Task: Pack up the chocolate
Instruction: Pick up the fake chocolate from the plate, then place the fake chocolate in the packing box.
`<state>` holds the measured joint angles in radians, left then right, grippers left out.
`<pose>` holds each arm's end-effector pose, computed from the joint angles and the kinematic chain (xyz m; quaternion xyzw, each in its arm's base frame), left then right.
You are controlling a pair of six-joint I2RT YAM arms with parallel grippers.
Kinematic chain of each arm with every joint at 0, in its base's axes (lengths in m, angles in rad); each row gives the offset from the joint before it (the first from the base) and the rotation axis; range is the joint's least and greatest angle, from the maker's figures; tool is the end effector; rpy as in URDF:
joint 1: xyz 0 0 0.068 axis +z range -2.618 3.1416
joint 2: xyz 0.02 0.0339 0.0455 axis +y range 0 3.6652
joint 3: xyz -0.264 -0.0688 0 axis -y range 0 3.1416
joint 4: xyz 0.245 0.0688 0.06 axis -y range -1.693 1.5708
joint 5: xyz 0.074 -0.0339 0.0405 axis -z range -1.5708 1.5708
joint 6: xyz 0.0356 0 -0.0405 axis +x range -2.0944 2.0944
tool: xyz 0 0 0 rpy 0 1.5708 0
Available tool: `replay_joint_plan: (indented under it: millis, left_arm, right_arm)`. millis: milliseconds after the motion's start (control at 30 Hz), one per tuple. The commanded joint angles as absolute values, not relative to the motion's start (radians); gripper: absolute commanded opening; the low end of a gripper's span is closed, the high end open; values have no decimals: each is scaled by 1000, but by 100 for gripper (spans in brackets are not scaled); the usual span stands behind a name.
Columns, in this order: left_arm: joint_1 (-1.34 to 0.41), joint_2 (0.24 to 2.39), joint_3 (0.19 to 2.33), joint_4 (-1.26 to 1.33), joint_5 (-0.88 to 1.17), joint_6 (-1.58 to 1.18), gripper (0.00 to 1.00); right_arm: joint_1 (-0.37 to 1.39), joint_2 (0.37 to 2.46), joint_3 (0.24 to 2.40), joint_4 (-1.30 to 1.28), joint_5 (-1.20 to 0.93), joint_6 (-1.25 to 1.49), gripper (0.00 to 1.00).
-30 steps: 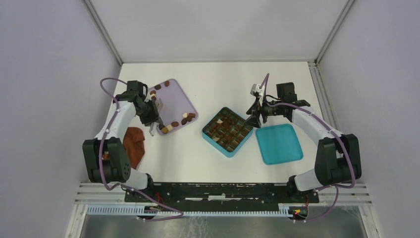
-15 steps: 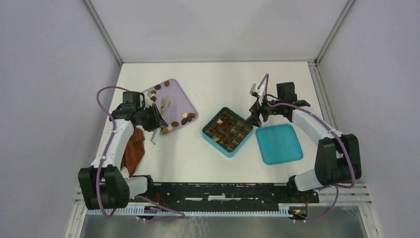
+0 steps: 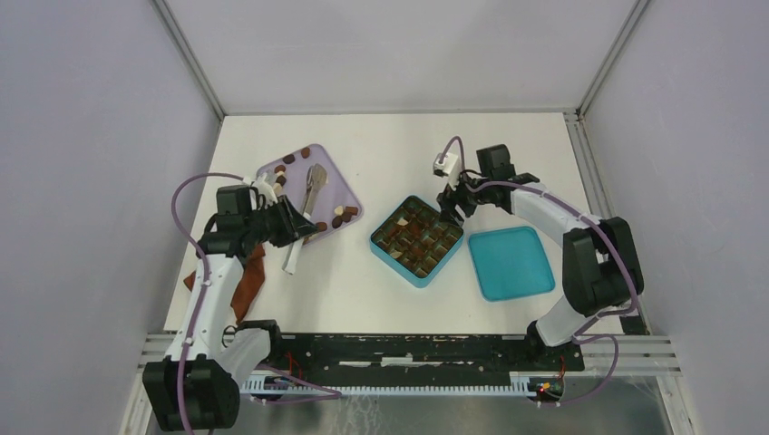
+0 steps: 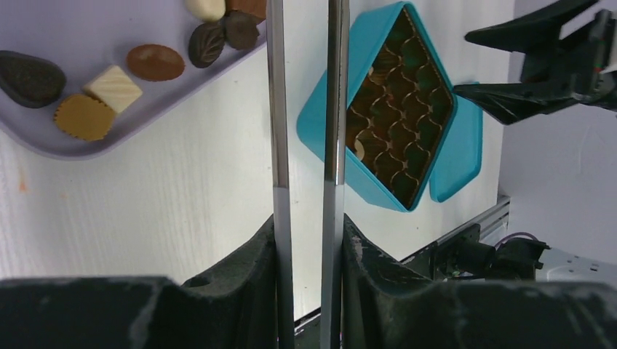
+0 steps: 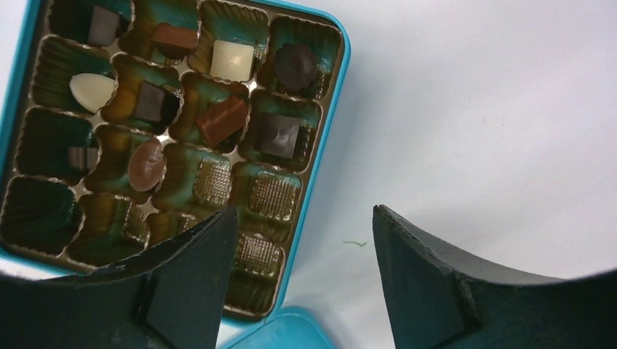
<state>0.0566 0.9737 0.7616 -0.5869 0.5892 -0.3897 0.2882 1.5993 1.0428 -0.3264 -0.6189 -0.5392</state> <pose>0.1968 -0.0087 0.2647 -0.0896 0.8888 -0.3250 0.3106 0.3131 0.1143 0.2194 -0.4545 0.7798 0.2442 0.3545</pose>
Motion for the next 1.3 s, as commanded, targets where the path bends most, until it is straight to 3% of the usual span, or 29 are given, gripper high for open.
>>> replay_joint_plan:
  millis: [0,267,500,667,867,1033,1267]
  left_arm:
    - [61,900,750,-497,722,-461,2]
    - [60,824,738,-497,796,-489,2]
    - [58,774,732,-494,853,-506,2]
    - [56,748,728,-482,904,-532,2]
    - [39,722,735,-473,916,-569,2]
    - [-12,690,732,-460,899,-610,2]
    - [-118,638,715,-444,816,-673,2]
  right_arm:
    - [334,1655,1128,-363,-500,-536,73]
    - [348,1718,1169,-391,-403,-546,72]
    - [353,1780,1172,-385,-465,-523,69]
    - [352,1777,1131,-350,-476,-510,57]
    - [352,1756,1091,-311,-497,-493,22]
    - [353,1679,1054,-246,-506,-443,4]
    - [352,1569,1012,-166,-509,-402,0]
